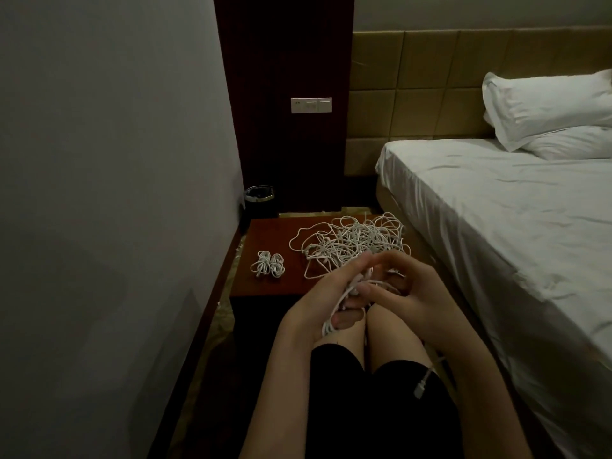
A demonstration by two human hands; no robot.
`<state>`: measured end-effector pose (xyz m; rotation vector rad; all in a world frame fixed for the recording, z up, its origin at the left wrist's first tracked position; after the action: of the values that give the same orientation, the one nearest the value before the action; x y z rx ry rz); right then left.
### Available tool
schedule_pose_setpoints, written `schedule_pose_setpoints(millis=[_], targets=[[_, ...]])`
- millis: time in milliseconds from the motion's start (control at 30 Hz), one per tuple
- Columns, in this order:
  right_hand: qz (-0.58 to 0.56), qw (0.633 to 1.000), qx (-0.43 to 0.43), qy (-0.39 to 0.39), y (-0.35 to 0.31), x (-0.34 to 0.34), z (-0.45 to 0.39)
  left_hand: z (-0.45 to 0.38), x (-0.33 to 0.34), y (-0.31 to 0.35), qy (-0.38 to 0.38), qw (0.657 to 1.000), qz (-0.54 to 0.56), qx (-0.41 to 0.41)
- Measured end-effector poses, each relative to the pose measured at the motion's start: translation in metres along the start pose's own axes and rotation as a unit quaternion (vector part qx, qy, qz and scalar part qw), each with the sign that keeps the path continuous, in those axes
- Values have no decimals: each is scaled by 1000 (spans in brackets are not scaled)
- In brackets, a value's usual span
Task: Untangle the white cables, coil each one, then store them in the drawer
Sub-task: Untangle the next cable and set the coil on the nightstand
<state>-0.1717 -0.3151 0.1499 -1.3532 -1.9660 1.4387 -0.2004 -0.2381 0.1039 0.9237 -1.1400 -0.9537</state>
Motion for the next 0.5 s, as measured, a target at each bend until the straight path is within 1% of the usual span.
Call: schedule_pose_setpoints(millis=[67, 133, 200, 267, 333, 400, 433, 500], targets=[[7, 1000, -3, 8, 3, 0, -1, -3, -3, 2, 31, 999, -6, 25], [24, 999, 3, 24, 5, -2, -2, -6, -18, 9, 112, 992, 7, 63], [46, 997, 9, 58, 2, -10, -3, -3, -36, 15, 196, 974, 70, 93], [55, 996, 17, 70, 1, -14, -3, -1, -46, 20, 234, 952, 145, 132], [89, 995, 32, 13, 3, -1, -2, -1, -47, 22, 243, 945, 154, 155], [143, 985, 69, -75, 12, 23, 3, -3, -38, 22, 218, 952, 144, 159], [181, 975, 76, -103, 17, 33, 5, -3, -32, 22, 205, 958, 125, 159], [254, 959, 63, -111, 22, 44, 6, -4, -23, 21, 191, 966, 56, 163]])
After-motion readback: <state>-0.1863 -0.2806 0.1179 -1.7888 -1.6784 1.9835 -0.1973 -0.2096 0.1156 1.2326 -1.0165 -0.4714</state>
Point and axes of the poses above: each hand's wrist, its own z-axis away from the middle knuckle, its own x-axis out of the palm, y = z × x, the point moved 9 cm from there along -z, towards the middle knuckle, and after that the axes turned 9 degrees about y, right-handed, at the moved point
